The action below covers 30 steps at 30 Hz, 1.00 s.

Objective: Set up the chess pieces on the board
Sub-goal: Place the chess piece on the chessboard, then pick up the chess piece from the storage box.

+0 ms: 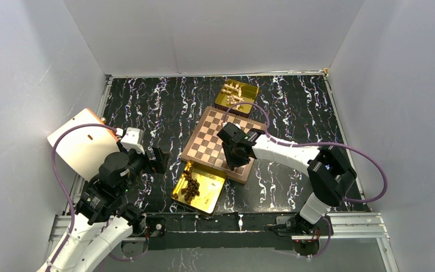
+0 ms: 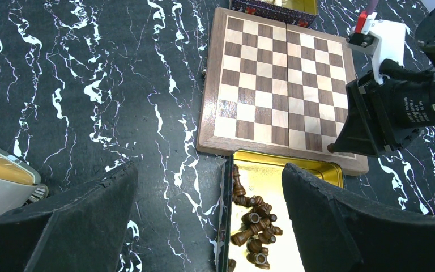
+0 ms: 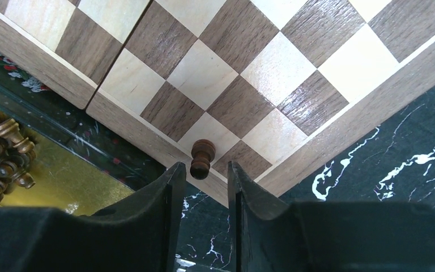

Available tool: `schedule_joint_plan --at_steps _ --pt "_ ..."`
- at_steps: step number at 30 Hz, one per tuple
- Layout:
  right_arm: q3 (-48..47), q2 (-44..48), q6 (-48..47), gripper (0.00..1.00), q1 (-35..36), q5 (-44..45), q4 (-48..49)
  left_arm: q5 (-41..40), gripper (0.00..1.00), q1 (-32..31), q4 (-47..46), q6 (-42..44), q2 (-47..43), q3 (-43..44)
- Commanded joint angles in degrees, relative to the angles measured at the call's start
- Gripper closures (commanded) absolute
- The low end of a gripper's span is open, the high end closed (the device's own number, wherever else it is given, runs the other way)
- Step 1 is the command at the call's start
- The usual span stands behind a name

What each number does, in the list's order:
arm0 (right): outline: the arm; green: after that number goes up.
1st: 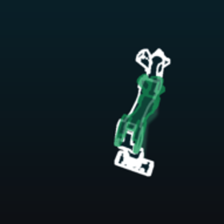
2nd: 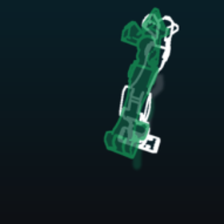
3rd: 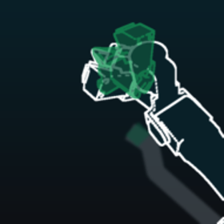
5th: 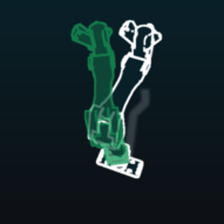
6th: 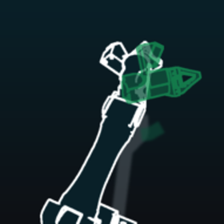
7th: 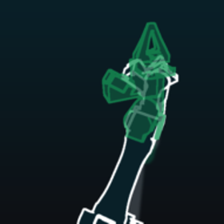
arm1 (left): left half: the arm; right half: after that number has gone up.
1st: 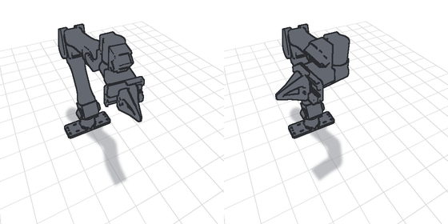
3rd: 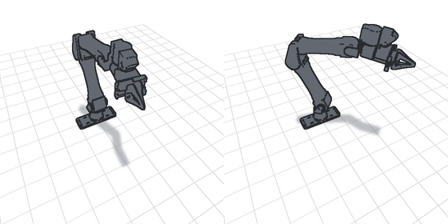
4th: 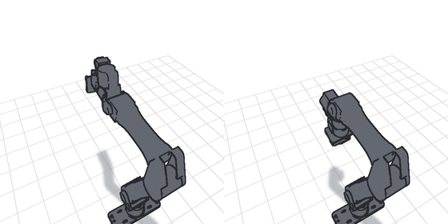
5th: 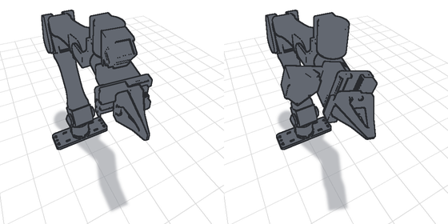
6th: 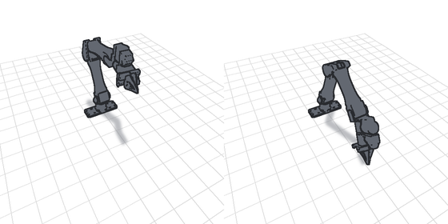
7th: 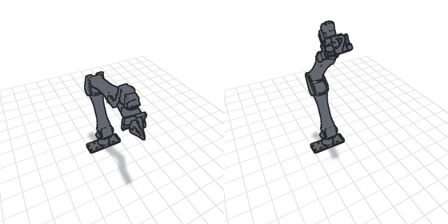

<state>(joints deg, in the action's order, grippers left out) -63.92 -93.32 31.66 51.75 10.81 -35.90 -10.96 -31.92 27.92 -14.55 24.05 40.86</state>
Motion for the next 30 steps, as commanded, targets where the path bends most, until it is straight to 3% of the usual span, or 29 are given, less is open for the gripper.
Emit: schedule_joint_plan --at_steps 1,8,15,30 --pt "-3.36 3.93 0.43 0.57 -0.27 1.67 -1.50 0.15 0.05 0.41 -0.59 0.42 0.31 0.00" --pt "-6.19 7.32 -0.78 0.59 -0.25 -2.46 -2.91 -0.31 0.05 0.37 -0.56 0.40 1.62 0.09" --pt "-4.79 10.39 0.18 0.63 2.40 -9.83 4.15 -0.29 0.05 0.38 -0.35 -0.66 2.75 2.30" --pt "-11.08 -3.59 4.11 0.62 15.72 -3.29 9.66 -3.71 0.06 0.38 0.05 0.48 -2.19 -0.48"
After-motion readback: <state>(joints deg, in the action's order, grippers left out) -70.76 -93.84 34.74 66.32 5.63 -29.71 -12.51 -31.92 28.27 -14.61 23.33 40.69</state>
